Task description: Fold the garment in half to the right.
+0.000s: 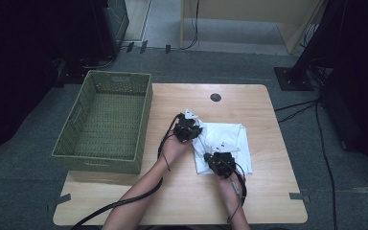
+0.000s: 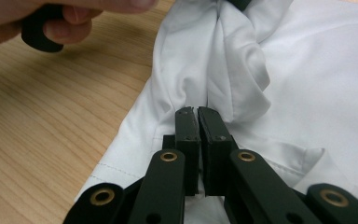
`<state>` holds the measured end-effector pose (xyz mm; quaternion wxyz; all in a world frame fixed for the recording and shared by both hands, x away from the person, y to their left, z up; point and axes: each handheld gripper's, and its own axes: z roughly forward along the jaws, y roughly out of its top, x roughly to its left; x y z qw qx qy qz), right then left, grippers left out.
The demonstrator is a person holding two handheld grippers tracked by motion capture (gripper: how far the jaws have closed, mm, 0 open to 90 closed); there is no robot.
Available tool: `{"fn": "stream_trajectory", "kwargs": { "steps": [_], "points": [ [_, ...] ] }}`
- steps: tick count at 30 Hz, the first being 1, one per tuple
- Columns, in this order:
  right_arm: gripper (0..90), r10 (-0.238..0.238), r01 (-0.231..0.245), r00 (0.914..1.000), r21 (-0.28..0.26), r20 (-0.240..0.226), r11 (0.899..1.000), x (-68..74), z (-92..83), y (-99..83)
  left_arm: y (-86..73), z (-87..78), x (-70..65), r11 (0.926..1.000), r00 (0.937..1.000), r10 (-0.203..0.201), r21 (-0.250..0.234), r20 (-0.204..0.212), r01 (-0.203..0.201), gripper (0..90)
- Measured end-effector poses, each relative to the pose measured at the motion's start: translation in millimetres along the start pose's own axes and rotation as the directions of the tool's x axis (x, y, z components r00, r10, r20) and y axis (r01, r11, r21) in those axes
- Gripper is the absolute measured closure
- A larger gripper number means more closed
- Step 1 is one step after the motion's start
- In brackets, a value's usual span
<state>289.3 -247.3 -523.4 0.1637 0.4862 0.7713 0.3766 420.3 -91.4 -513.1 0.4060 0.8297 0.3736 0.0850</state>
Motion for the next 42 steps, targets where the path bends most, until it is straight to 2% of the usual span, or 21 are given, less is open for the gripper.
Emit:
{"fn": "stream_trajectory", "kwargs": {
  "steps": [4, 8, 12, 22, 26, 33, 37, 42],
  "points": [
    [88.3, 0.003, -0.003, 1.0, -0.005, -0.002, 1.0, 0.6, 1.3, -0.5, -4.2, 2.2, 2.5, 0.9999, 0.9999, -0.014, 0.001, 0.003, 0.014, 80.7],
    [88.4, -0.005, 0.005, 1.0, -0.009, -0.003, 1.0, 2.2, 2.6, -0.1, -4.9, 0.5, 3.6, 0.9999, 1.0, 0.003, 0.012, -0.004, -0.003, 80.7],
    [88.3, -0.007, 0.007, 0.9999, -0.008, -0.012, 1.0, 4.6, 4.7, 1.4, -6.5, -2.4, 7.4, 0.9999, 0.9999, -0.006, 0.012, -0.008, 0.006, 80.6],
    [88.2, -0.041, 0.041, 0.9985, 0.0, -0.037, 0.999, 20.6, 17.2, 11.2, -11.2, -15.6, 23.6, 0.9993, 0.9992, -0.017, 0.032, -0.035, 0.019, 80.6],
    [88.2, -0.05, 0.05, 0.9977, 0.0, -0.047, 0.999, 26.8, 22.2, 14.9, -14.7, -20.7, 29.9, 0.9989, 0.9978, -0.039, 0.024, -0.054, 0.04, 80.6],
    [88.1, -0.061, 0.062, 0.9947, 0.011, -0.083, 0.998, 40.0, 34.4, 25.0, -19.5, -32.5, 41.8, 0.9974, 0.9926, -0.061, 0.032, -0.105, 0.065, 80.6],
    [88.2, -0.063, 0.065, 0.9915, 0.017, -0.114, 0.998, 48.6, 42.3, 31.4, -24.4, -41.3, 53.9, 0.9935, 0.9879, -0.107, 0.027, -0.113, 0.11, 80.6],
    [88.2, -0.079, 0.082, 0.9896, 0.021, -0.121, 0.996, 57.3, 46.5, 34.8, -25.9, -43.9, 54.5, 0.9921, 0.9822, -0.119, 0.02, -0.145, 0.124, 80.6]
  ]
}}
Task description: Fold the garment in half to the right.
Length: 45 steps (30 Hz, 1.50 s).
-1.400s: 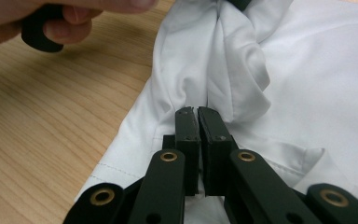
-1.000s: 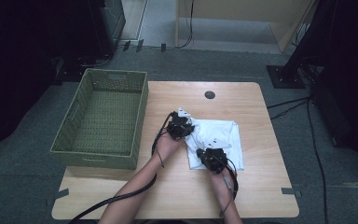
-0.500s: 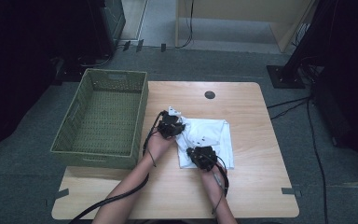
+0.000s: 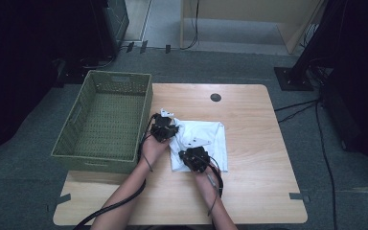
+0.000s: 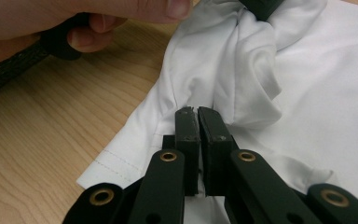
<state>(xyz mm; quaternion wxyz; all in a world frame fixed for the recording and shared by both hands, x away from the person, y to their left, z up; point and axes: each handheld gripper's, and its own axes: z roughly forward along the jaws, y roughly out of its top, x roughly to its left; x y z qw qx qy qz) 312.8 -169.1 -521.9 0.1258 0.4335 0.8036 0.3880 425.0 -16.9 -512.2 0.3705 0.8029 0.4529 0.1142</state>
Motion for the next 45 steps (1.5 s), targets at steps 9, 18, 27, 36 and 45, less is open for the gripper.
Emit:
{"fn": "stream_trajectory", "kwargs": {
  "steps": [9, 18, 27, 36, 45],
  "points": [
    [88.2, 0.002, -0.002, 1.0, -0.015, -0.007, 1.0, -1.2, -3.4, 1.9, 1.2, -4.6, 0.6, 0.9998, 0.9999, -0.013, -0.014, -0.001, 0.013, 80.7],
    [88.2, -0.019, 0.019, 0.9998, -0.076, 0.001, 0.997, 1.6, -29.4, 10.3, 6.9, -12.5, -6.5, 0.9971, 0.9982, -0.038, -0.064, 0.047, 0.041, 80.8],
    [88.1, -0.009, 0.011, 0.9997, -0.091, 0.021, 0.996, -4.1, -47.3, 6.1, 18.3, -12.6, -28.5, 0.9966, 0.997, 0.004, -0.083, 0.078, 0.003, 80.8],
    [88.1, 0.019, -0.016, 0.9995, -0.128, 0.023, 0.992, -12.2, -66.6, -6.1, 32.8, -14.4, -51.6, 0.9928, 0.991, 0.07, -0.105, 0.114, -0.058, 80.7],
    [88.0, 0.08, -0.074, 0.9959, -0.126, 0.043, 0.989, -33.9, -71.8, -24.3, 36.4, 8.3, -64.0, 0.9936, 0.9847, 0.088, -0.084, 0.151, -0.076, 80.1]
  ]
}}
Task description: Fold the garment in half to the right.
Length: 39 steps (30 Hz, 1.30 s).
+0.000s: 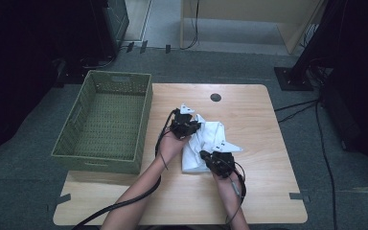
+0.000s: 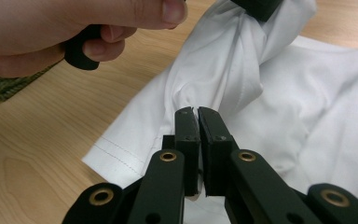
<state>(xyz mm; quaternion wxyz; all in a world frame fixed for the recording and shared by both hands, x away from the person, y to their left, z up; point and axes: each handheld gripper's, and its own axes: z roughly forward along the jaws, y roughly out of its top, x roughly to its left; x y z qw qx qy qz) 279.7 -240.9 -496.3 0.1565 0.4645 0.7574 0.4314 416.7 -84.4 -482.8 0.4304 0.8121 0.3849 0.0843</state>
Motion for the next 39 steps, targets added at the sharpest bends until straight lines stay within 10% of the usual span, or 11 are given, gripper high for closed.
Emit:
{"fn": "stream_trajectory", "kwargs": {
  "steps": [17, 27, 39],
  "points": [
    [87.4, 0.017, -0.019, 0.999, 0.044, 0.041, 0.999, -15.8, 2.5, -16.3, -8.7, 26.8, -5.5, 0.9994, 0.9995, 0.03, 0.015, 0.011, -0.03, 70.2],
    [66.0, 0.002, -0.004, 0.998, 0.031, 0.064, 1.0, -16.6, -2.7, -12.3, -2.2, 15.6, -1.5, 1.0, 0.9997, 0.001, 0.007, -0.025, -0.001, 39.8],
    [64.4, -0.023, 0.022, 0.9984, 0.025, 0.051, 0.999, -8.0, 2.5, 2.5, 1.4, 2.3, 3.0, 1.0, 0.9994, -0.005, 0.004, -0.033, 0.005, 37.7]
  ]
}}
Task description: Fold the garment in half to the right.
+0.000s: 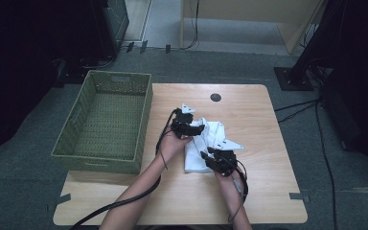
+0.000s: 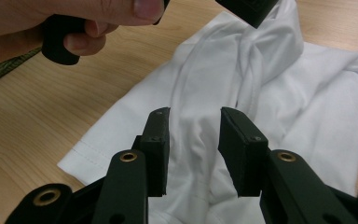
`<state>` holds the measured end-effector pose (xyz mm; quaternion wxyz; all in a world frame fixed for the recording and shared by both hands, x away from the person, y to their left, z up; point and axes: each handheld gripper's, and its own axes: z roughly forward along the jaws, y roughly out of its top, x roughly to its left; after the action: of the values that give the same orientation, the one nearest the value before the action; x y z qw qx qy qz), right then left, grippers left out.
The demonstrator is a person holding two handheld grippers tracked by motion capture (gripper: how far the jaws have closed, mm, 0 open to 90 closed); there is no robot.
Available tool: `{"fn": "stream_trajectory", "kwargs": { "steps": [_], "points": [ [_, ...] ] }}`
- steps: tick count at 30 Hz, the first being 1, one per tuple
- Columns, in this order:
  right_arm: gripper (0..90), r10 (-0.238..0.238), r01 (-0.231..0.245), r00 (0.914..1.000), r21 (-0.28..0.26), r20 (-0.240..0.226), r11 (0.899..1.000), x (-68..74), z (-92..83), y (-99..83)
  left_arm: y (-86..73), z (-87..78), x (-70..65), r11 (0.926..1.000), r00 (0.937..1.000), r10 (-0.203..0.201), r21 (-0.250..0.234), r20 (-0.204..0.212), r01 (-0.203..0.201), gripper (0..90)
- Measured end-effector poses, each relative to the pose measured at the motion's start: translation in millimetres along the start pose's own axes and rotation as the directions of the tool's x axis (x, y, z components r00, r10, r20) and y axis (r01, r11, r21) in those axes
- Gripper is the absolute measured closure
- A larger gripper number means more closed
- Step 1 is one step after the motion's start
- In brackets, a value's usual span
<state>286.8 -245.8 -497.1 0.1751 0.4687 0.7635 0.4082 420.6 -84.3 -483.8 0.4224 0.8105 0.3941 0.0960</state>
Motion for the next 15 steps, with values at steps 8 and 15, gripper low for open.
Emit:
{"fn": "stream_trajectory", "kwargs": {
  "steps": [8, 15],
  "points": [
    [69.9, 0.006, -0.006, 0.9997, 0.006, -0.023, 1.0, 2.4, 9.3, 5.8, 0.6, -5.4, -1.8, 0.9999, 0.9999, 0.01, 0.003, 0.004, -0.01, 35.6],
    [81.2, -0.004, 0.005, 0.9998, 0.042, -0.019, 0.999, 3.0, 20.5, 5.4, -3.7, -5.3, 3.7, 1.0, 1.0, -0.006, 0.005, -0.007, 0.006, 35.6]
  ]
}}
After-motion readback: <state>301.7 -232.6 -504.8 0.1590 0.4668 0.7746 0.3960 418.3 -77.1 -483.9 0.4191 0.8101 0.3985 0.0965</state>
